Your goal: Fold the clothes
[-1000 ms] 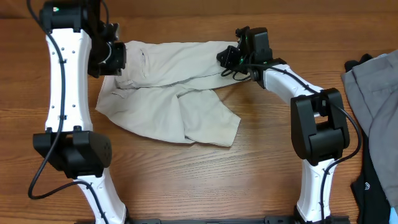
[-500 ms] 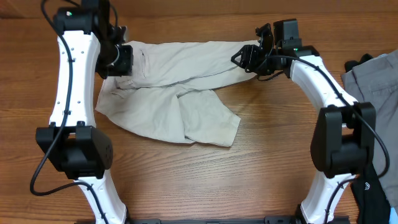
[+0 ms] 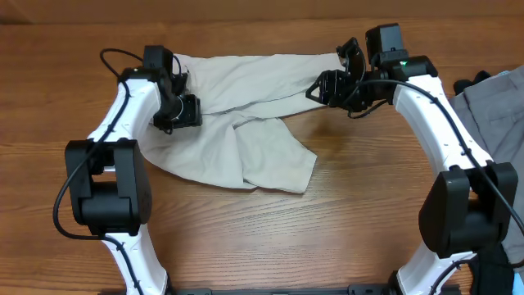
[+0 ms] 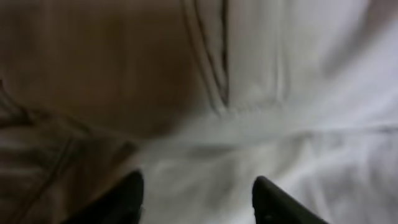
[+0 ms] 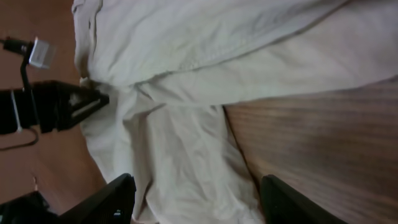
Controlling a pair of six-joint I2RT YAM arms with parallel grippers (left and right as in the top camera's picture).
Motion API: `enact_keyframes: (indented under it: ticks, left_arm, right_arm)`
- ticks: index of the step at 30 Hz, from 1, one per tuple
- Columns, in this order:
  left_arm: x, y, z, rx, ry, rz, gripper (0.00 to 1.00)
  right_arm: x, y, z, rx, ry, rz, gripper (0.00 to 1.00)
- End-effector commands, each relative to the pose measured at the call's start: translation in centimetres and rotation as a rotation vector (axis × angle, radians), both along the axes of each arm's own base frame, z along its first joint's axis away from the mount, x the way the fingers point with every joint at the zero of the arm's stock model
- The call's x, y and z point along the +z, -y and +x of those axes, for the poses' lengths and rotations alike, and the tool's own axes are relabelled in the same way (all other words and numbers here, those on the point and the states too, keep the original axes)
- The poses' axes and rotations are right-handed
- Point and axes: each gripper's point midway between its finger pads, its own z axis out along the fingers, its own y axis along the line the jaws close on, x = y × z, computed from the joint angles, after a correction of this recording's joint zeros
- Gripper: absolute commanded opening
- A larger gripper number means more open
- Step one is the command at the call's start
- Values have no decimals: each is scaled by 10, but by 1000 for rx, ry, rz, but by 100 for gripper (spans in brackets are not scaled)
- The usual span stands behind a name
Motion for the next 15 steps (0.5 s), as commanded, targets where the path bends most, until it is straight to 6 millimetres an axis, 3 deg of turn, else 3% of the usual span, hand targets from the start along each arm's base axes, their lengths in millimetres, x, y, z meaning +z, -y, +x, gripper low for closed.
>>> enact_keyframes:
  ticks: [1, 9, 12, 13, 15]
  left_arm:
    - [3, -1, 8, 30, 43, 12, 51]
    - [10, -12, 33, 57, 146, 74, 63]
    - [7, -19, 38, 68, 166, 112, 62]
    - [5, -20, 40, 69, 169, 119, 56]
    - [1, -20, 46, 63, 186, 119, 20]
  right_arm:
    - [14, 0, -4, 46, 47, -14, 68]
    - [11, 4, -6, 43, 36, -37, 68]
    - [11, 4, -6, 43, 36, -37, 68]
    - [11, 4, -6, 43, 36, -37, 68]
    - [11, 4, -6, 43, 35, -37, 68]
